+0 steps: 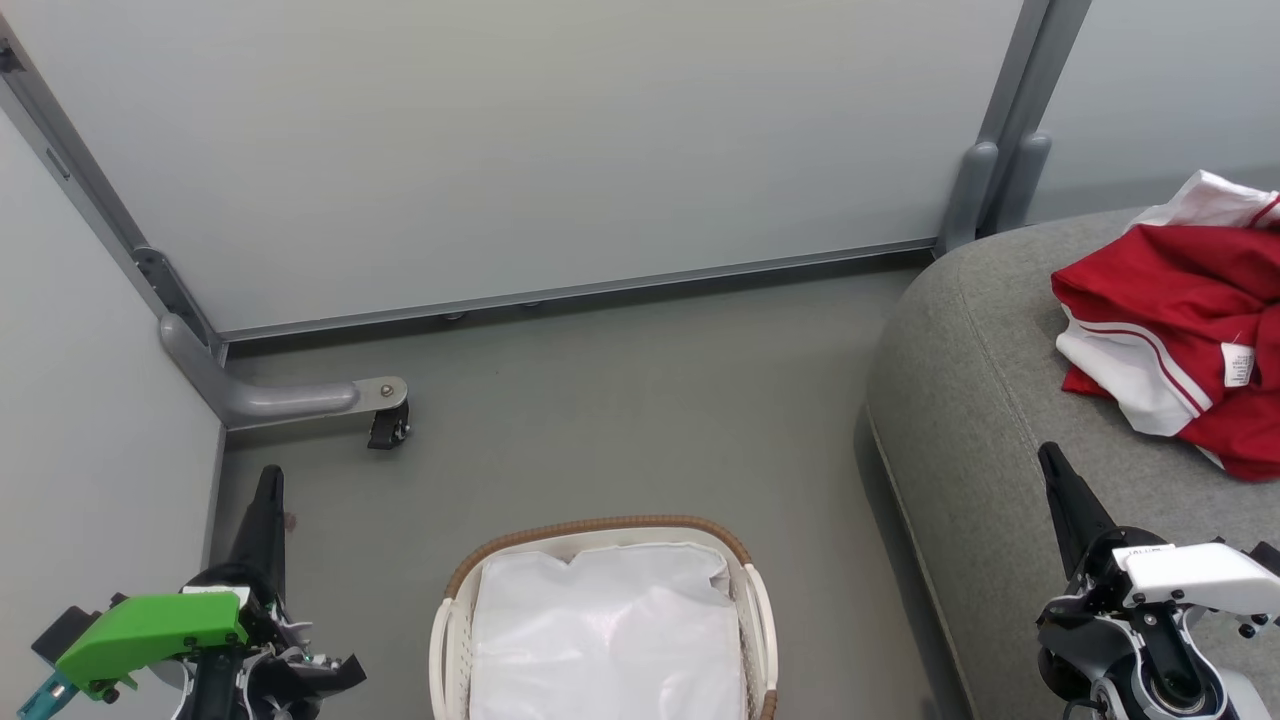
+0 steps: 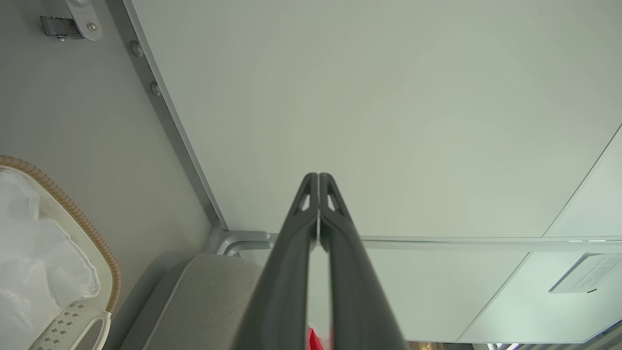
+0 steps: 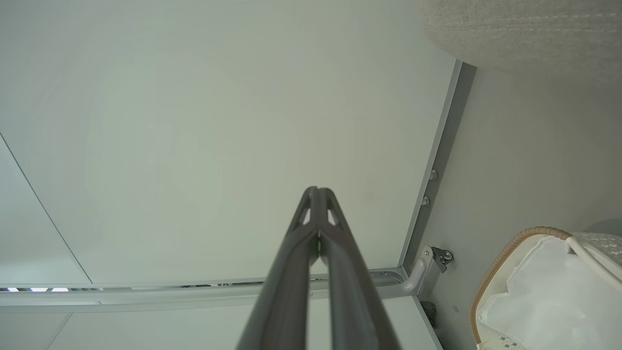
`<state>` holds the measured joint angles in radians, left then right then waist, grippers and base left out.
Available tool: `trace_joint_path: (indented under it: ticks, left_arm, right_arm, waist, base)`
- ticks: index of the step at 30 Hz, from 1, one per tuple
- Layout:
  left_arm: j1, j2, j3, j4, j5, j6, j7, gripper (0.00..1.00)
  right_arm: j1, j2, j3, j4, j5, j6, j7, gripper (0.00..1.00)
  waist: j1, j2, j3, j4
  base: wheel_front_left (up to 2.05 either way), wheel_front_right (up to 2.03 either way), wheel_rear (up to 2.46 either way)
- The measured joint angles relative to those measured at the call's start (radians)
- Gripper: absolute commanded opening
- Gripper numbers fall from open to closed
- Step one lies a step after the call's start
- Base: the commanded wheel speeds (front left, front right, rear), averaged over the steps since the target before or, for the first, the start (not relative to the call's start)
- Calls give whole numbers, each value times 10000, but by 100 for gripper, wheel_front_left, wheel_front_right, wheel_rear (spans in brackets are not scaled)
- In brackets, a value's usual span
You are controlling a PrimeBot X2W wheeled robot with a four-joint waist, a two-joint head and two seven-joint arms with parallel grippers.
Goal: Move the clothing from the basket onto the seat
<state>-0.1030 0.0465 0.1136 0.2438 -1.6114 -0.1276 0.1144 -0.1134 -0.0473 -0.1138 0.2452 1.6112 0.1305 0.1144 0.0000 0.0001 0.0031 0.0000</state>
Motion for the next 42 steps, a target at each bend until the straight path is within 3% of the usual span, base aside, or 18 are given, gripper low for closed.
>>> trace_joint_path:
  ticks: [42]
  left_arm:
    - [0,0,0,2,0,0,0,0]
  right_arm:
    - [1,0,0,0,0,0,0,0]
  waist:
    - [0,0,0,0]
  base:
    - [0,0,0]
